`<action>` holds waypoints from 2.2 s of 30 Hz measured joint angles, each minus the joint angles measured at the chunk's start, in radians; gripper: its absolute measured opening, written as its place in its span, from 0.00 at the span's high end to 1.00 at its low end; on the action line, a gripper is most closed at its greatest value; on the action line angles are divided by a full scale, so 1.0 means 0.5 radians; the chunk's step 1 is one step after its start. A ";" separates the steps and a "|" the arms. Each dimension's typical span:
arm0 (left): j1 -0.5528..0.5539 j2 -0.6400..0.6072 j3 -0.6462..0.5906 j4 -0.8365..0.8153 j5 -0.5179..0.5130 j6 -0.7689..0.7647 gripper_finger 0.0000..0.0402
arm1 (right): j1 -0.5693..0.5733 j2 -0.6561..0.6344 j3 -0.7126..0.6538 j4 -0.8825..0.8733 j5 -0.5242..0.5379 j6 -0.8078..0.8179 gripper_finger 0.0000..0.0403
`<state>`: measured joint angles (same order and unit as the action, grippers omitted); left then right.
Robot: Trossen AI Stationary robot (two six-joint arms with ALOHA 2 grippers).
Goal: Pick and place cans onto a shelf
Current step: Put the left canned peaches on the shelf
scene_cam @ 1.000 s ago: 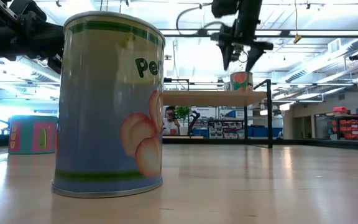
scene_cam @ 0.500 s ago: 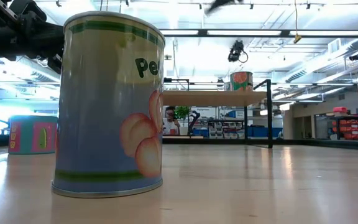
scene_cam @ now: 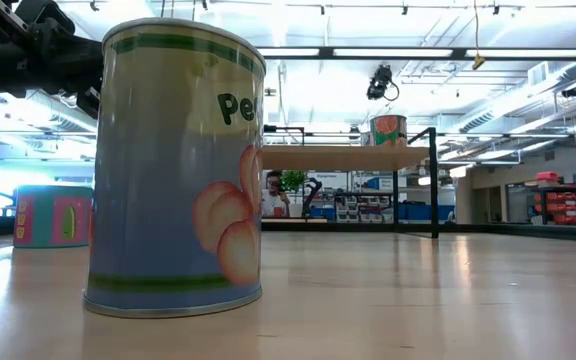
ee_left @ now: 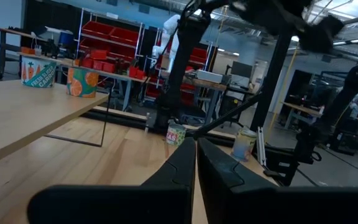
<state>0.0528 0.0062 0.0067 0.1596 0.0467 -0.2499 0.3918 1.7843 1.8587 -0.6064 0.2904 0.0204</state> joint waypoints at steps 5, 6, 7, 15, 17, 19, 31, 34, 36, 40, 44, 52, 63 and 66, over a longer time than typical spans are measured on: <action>0.000 -0.001 0.000 0.000 -0.001 0.000 0.94 | 0.046 0.228 0.000 0.139 -0.145 0.056 0.12; 0.000 0.000 0.000 0.000 -0.001 0.000 0.94 | 0.060 0.266 0.000 0.147 -0.171 0.059 0.12; 0.000 0.000 0.000 0.000 0.000 0.000 0.94 | 0.076 0.304 -0.001 0.147 -0.197 0.061 0.12; 0.000 0.000 -0.001 0.000 0.000 0.000 0.94 | 0.194 0.581 -0.001 0.163 -0.278 0.130 0.08; 0.000 0.000 0.000 0.000 0.000 -0.001 0.94 | 0.193 0.637 -0.001 0.160 -0.299 0.203 0.05; 0.000 0.000 0.000 0.000 -0.001 0.000 0.94 | 0.176 0.685 -0.001 0.160 -0.324 0.223 0.02; 0.000 0.000 0.000 -0.001 -0.001 0.000 0.94 | 0.045 0.812 0.000 0.033 -0.576 0.003 0.01; 0.000 0.000 0.000 0.006 0.000 0.000 0.94 | 0.036 0.819 0.000 0.024 -0.647 -0.092 0.01; 0.000 0.000 0.000 -0.003 0.000 0.000 0.94 | 0.036 0.849 0.002 0.047 -0.685 -0.120 0.01; 0.000 0.000 0.000 -0.007 0.001 0.000 0.94 | 0.032 0.890 -0.001 0.058 -0.704 -0.215 0.01; 0.000 0.002 0.000 -0.003 0.000 0.000 0.94 | 0.026 0.922 0.000 0.031 -0.682 -0.222 0.04; 0.000 0.009 0.000 -0.001 0.002 0.000 0.94 | -0.012 0.915 0.000 0.044 -0.567 -0.254 0.21; 0.000 0.013 0.000 0.000 0.001 0.000 0.94 | -0.337 0.742 0.618 -0.600 -0.433 0.533 0.21; 0.000 0.013 0.000 0.000 0.001 -0.001 0.94 | -0.533 0.701 0.897 -0.972 -0.355 0.708 0.21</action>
<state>0.0528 0.0128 0.0067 0.1596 0.0471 -0.2504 0.1252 2.1350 2.3073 -1.0926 0.1128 0.3745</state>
